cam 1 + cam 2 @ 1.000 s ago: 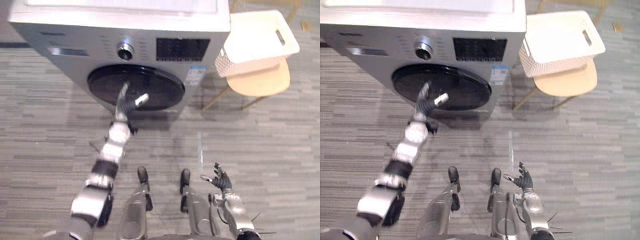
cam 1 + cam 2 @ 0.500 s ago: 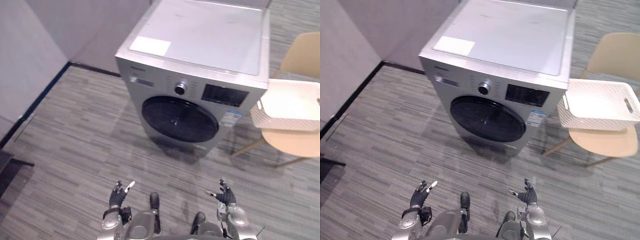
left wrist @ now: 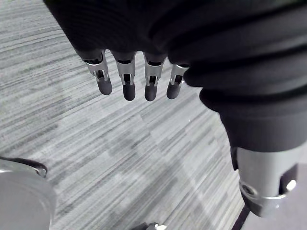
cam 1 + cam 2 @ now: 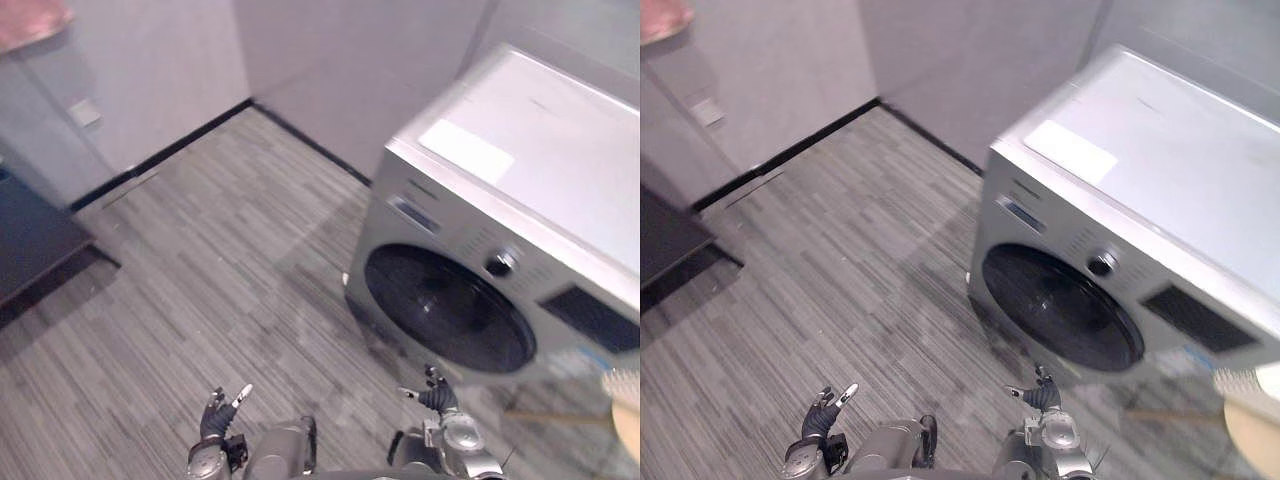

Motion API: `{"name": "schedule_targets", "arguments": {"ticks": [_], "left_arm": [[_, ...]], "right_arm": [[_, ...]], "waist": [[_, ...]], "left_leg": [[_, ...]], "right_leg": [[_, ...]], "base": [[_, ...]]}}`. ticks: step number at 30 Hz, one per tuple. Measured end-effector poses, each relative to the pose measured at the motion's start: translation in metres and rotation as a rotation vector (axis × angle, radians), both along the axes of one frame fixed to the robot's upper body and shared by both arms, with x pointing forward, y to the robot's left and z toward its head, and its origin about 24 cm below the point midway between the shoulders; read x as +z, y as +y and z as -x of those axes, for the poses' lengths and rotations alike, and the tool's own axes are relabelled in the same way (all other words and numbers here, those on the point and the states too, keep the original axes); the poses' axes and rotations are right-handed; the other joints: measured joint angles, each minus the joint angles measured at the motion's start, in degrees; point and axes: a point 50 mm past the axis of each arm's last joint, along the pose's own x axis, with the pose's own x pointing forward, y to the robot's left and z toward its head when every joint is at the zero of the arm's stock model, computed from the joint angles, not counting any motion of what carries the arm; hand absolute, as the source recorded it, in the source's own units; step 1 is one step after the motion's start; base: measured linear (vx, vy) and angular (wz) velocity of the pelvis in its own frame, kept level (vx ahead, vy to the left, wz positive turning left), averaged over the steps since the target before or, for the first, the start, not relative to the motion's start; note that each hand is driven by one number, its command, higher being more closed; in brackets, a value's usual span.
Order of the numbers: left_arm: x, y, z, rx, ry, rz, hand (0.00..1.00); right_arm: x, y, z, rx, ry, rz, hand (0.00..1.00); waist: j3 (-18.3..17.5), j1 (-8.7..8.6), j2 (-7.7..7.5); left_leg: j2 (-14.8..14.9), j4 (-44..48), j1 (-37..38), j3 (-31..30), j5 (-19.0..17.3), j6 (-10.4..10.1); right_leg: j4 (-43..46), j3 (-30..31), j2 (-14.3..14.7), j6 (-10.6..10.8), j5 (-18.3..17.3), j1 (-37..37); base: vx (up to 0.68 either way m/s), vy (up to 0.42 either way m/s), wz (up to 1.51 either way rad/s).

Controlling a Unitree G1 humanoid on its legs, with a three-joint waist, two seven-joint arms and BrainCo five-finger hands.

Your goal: Pick up the laundry basket with both hands and put the clothes into the washing machine.

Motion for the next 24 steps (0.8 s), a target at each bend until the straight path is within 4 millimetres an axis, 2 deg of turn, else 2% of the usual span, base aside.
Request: {"name": "schedule_targets", "arguments": {"ticks": [2,3,4,5,6,7,8,9,10,11,12,13,14,15,16,17,18,19,20,22,24], "left_arm": [[0.003,-0.008,-0.012,-0.036,-0.029,0.012,0.0],[0.005,-0.012,-0.018,-0.049,-0.045,0.018,0.0],[0.006,-0.015,-0.021,-0.065,-0.059,0.018,0.0],[0.006,-0.016,-0.022,-0.072,-0.065,0.017,0.0],[0.004,-0.014,-0.016,-0.073,-0.051,0.011,0.0],[0.001,-0.019,-0.014,-0.072,-0.036,0.027,0.0],[0.0,-0.021,-0.011,-0.064,-0.027,0.037,0.0],[-0.002,-0.021,-0.009,-0.036,-0.017,0.047,0.0],[-0.002,-0.019,-0.01,-0.022,-0.018,0.05,0.0],[-0.002,-0.018,-0.009,-0.008,-0.018,0.049,0.0],[-0.002,-0.015,-0.01,-0.009,-0.022,0.042,0.0],[0.0,-0.013,-0.014,-0.022,-0.033,0.034,0.0],[0.003,-0.012,-0.02,-0.027,-0.05,0.03,0.0],[0.004,-0.013,-0.023,-0.03,-0.056,0.031,0.0],[0.006,-0.016,-0.031,-0.046,-0.074,0.031,0.0],[0.007,-0.016,-0.033,-0.049,-0.078,0.03,0.0],[0.008,-0.016,-0.036,-0.053,-0.084,0.029,0.0],[0.009,-0.017,-0.037,-0.066,-0.085,0.026,0.0],[0.009,-0.016,-0.039,-0.079,-0.084,0.016,0.0],[0.01,-0.012,-0.04,-0.115,-0.082,-0.014,0.0],[0.009,-0.011,-0.037,-0.12,-0.069,-0.019,0.0]], "right_arm": [[0.004,-0.003,-0.007,0.003,-0.02,0.011,0.0],[0.005,-0.005,-0.008,0.004,-0.022,0.019,0.0],[0.005,-0.006,-0.009,0.004,-0.027,0.024,0.0],[0.006,-0.006,-0.01,0.006,-0.028,0.025,0.0],[0.004,-0.005,-0.006,0.017,-0.016,0.027,0.0],[0.005,-0.009,-0.008,0.026,-0.017,0.041,0.0],[0.008,-0.008,-0.013,0.036,-0.031,0.046,0.0],[0.012,-0.005,-0.022,0.052,-0.051,0.044,0.0],[0.011,-0.002,-0.021,0.072,-0.047,0.035,0.0],[0.009,0.007,-0.02,0.098,-0.036,0.017,0.0],[0.008,0.016,-0.02,0.099,-0.035,-0.007,0.0],[0.006,0.021,-0.018,0.091,-0.03,-0.026,0.0],[0.005,0.018,-0.016,0.067,-0.028,-0.029,0.0],[0.006,0.016,-0.016,0.053,-0.03,-0.028,0.0],[0.006,0.01,-0.016,0.022,-0.033,-0.023,0.0],[0.006,0.005,-0.016,0.009,-0.033,-0.017,0.0],[0.006,0.0,-0.014,-0.004,-0.03,-0.008,0.0],[0.006,-0.008,-0.011,-0.023,-0.025,0.004,0.0],[0.003,-0.012,-0.005,-0.047,-0.008,0.008,0.0],[0.003,-0.009,-0.005,-0.055,-0.011,0.004,0.0],[0.004,-0.005,-0.009,-0.047,-0.023,-0.004,0.0]], "waist": [[0.53,-0.44,0.21],[1.15,-0.56,0.31],[1.21,-0.73,0.08],[1.29,-0.85,-0.39],[1.01,-1.63,-0.92],[1.02,-1.51,0.59],[0.95,-0.89,1.28],[1.34,-0.14,1.85],[1.55,0.2,2.17],[2.19,0.88,2.24],[2.79,1.76,1.92],[2.92,1.58,1.44],[3.34,1.38,0.66],[3.37,1.35,0.61],[3.31,1.27,0.72],[3.27,1.15,0.83],[3.23,0.75,0.96],[2.89,-0.27,1.89],[2.86,-0.16,1.04],[2.82,0.3,-0.62],[2.74,0.32,-0.94]], "left_leg": [[-0.29,-2.69,3.58,-6.91,-0.05,-0.21],[-0.23,-3.13,4.99,-8.96,-0.29,-0.65],[-0.22,-3.92,6.44,-10.62,-1.16,-2.17],[-0.21,-4.37,7.5,-11.33,-1.6,-2.8],[-0.3,-3.79,8.07,-13.92,-2.82,-4.8],[0.69,-2.17,8.03,-14.92,-3.17,-5.51],[2.01,1.63,5.76,-14.42,-2.44,-6.82],[3.63,13.02,0.0,-9.66,0.54,-11.58],[4.76,18.53,-2.3,-6.7,2.8,-12.75],[7.67,24.97,-5.04,-2.46,5.6,-12.27],[10.37,29.23,-6.13,2.59,4.51,-10.7],[11.82,29.73,-7.46,6.91,3.47,-9.06],[11.98,25.28,-8.44,10.81,2.62,-9.27],[12.0,22.6,-8.91,12.18,2.62,-9.27],[12.6,13.11,-9.95,15.63,2.92,-9.44],[12.89,8.92,-9.99,16.98,3.48,-9.7],[13.07,2.34,-9.94,18.44,5.77,-10.1],[13.78,-5.17,-9.43,19.8,15.17,-9.47],[12.4,-7.01,-8.36,19.62,15.52,-7.29],[9.62,-8.32,-7.29,18.98,15.8,-7.15],[7.37,-8.46,-5.78,19.33,15.55,-6.87]], "right_leg": [[-13.7,5.26,5.0,1.35,1.43,-4.58],[-20.13,7.73,6.22,1.84,3.38,-5.1],[-26.86,9.88,6.96,1.75,7.01,-5.44],[-29.55,10.94,6.92,1.63,9.84,-5.47],[-30.44,12.1,6.82,1.34,19.19,-4.71],[-28.5,10.0,7.54,0.17,18.77,-4.79],[-28.62,8.89,7.87,-1.25,17.54,-4.27],[-30.48,7.12,9.49,-2.9,16.33,-2.15],[-31.62,6.49,10.46,-3.43,16.0,-0.43],[-33.28,6.02,11.7,-4.39,15.44,2.86],[-34.99,5.31,12.46,-5.21,14.92,6.33],[-37.19,3.82,12.22,-5.52,14.72,9.65],[-39.51,2.25,11.29,-5.49,14.73,12.34],[-40.24,1.38,10.88,-5.48,14.74,13.09],[-41.76,-1.25,10.2,-5.4,14.74,14.38],[-42.21,-2.43,10.01,-5.04,14.52,14.92],[-42.17,-3.99,9.67,-3.97,13.81,15.58],[-41.84,-6.59,9.92,-2.19,12.32,17.05],[-41.19,-7.49,8.94,-1.12,11.12,17.99],[-39.74,-8.03,6.49,0.34,9.9,18.74],[-36.93,-7.76,3.95,1.72,8.08,19.53]], "base": [[0.48,-0.184,1.71],[0.43,-0.229,1.75],[0.35,-0.21,1.39],[0.36,-0.26,1.62],[0.47,-0.333,1.35],[0.47,-0.331,1.2],[0.55,-0.348,0.56],[0.43,-0.279,0.3],[0.5,-0.313,0.17],[0.31,-0.182,0.03],[0.36,-0.183,0.19],[0.38,-0.142,0.42],[0.3,-0.112,0.57],[0.3,-0.053,0.71],[0.18,0.011,0.62],[0.22,0.028,0.8],[0.24,0.12,0.93],[0.3,0.196,1.11],[0.31,0.218,0.94],[0.19,0.164,0.65],[0.12,0.114,0.36]]}}
